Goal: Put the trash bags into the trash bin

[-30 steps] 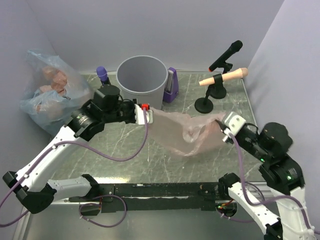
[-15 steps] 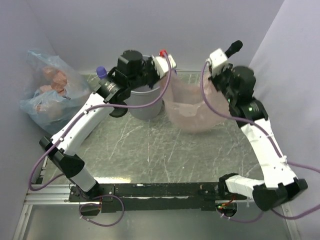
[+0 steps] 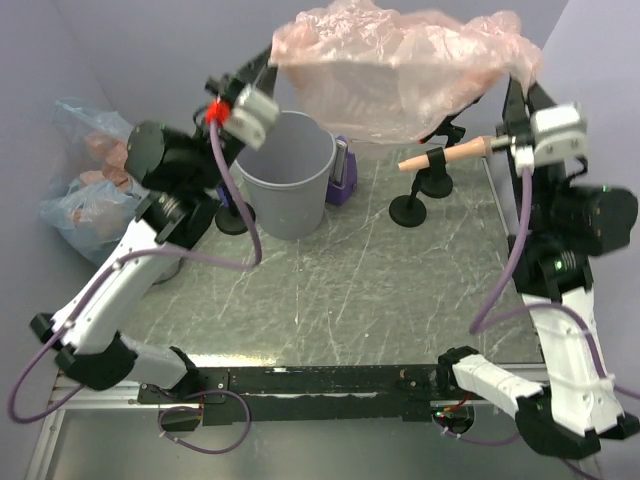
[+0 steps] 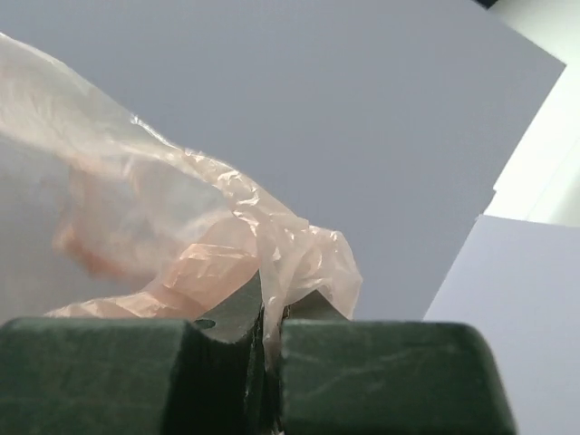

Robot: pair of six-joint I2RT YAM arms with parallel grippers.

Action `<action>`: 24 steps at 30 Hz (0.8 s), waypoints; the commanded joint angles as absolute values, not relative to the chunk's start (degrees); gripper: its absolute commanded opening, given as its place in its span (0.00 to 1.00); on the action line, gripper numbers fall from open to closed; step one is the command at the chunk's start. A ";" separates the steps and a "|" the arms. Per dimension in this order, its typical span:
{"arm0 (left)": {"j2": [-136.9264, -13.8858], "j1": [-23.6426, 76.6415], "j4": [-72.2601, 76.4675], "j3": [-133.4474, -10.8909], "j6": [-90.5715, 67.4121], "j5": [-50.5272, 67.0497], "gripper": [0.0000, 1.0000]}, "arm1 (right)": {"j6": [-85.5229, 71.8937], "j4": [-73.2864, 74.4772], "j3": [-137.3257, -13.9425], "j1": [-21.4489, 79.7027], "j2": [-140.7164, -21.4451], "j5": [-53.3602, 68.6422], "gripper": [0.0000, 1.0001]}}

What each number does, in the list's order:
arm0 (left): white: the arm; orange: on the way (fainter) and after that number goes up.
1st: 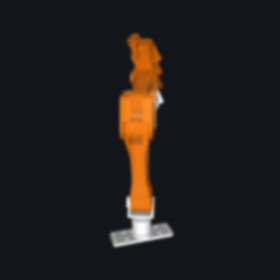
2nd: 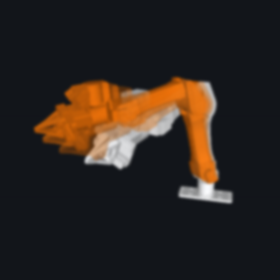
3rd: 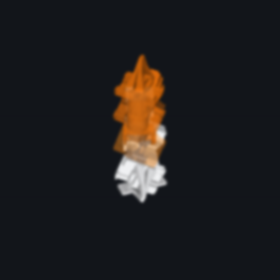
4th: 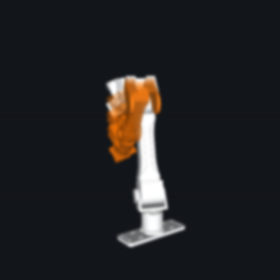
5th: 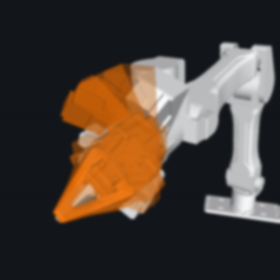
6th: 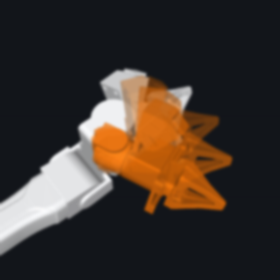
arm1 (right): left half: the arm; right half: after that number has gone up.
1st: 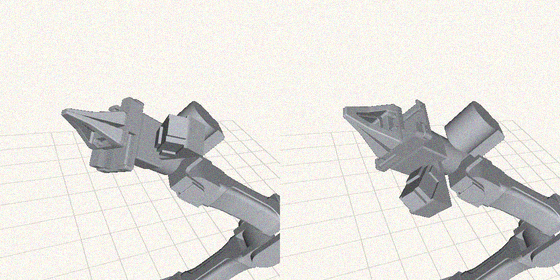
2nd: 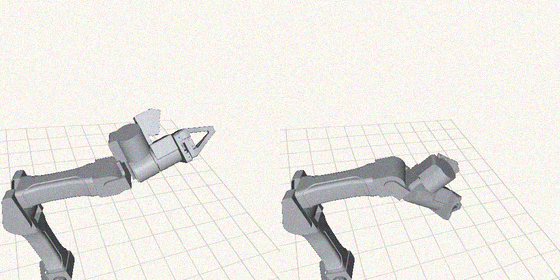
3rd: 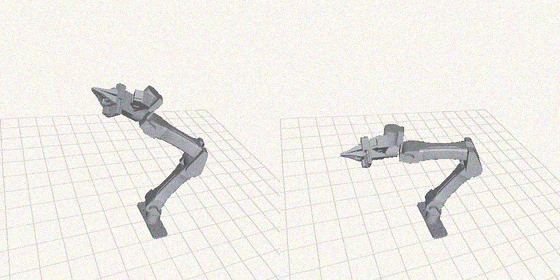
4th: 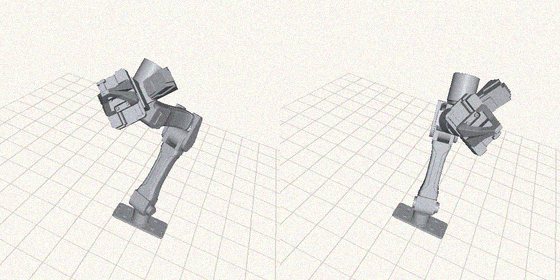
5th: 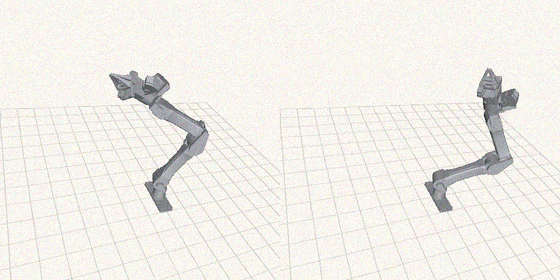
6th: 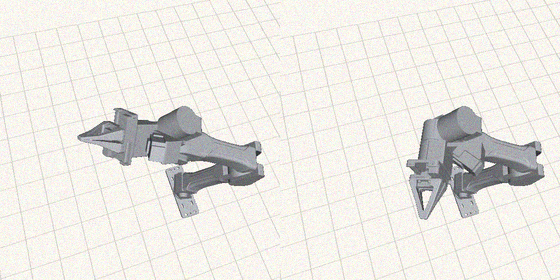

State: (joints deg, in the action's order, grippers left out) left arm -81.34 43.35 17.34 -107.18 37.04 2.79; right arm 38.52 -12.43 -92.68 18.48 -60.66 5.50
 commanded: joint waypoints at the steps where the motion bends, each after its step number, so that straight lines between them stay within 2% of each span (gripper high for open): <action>1: -78.67 43.95 4.49 -92.76 51.98 10.18 0.01 | 44.98 -2.52 -78.97 18.81 -57.58 2.92 0.00; 2: -78.40 43.95 -6.66 -90.38 55.51 10.89 0.01 | 46.39 4.50 -74.92 18.81 -56.96 1.07 0.00; 3: -78.57 43.77 -16.86 -88.61 59.11 12.03 0.01 | 45.80 18.14 -72.79 18.81 -56.17 0.53 0.00; 4: -78.75 43.51 -30.36 -87.29 61.67 13.17 0.01 | 44.14 29.50 -71.21 18.11 -54.33 4.79 0.00; 7: -77.53 43.51 -45.76 -84.90 61.89 18.35 0.01 | 52.62 53.65 -66.37 17.93 -44.86 29.81 0.00; 9: -75.77 43.59 -44.93 -84.90 56.46 21.96 0.01 | 47.33 53.37 -63.82 19.42 -37.30 31.12 0.00; 11: -73.66 43.51 -41.68 -85.17 50.21 24.95 0.01 | 41.77 52.47 -64.76 19.25 -34.99 30.15 0.00; 17: -72.33 43.59 -35.69 -88.15 36.92 27.95 0.01 | 34.81 48.53 -70.93 15.12 -37.44 31.73 0.00; 24: -71.28 43.59 -34.89 -85.96 34.98 26.72 0.01 | 30.24 42.63 -67.07 14.85 -37.71 28.13 0.00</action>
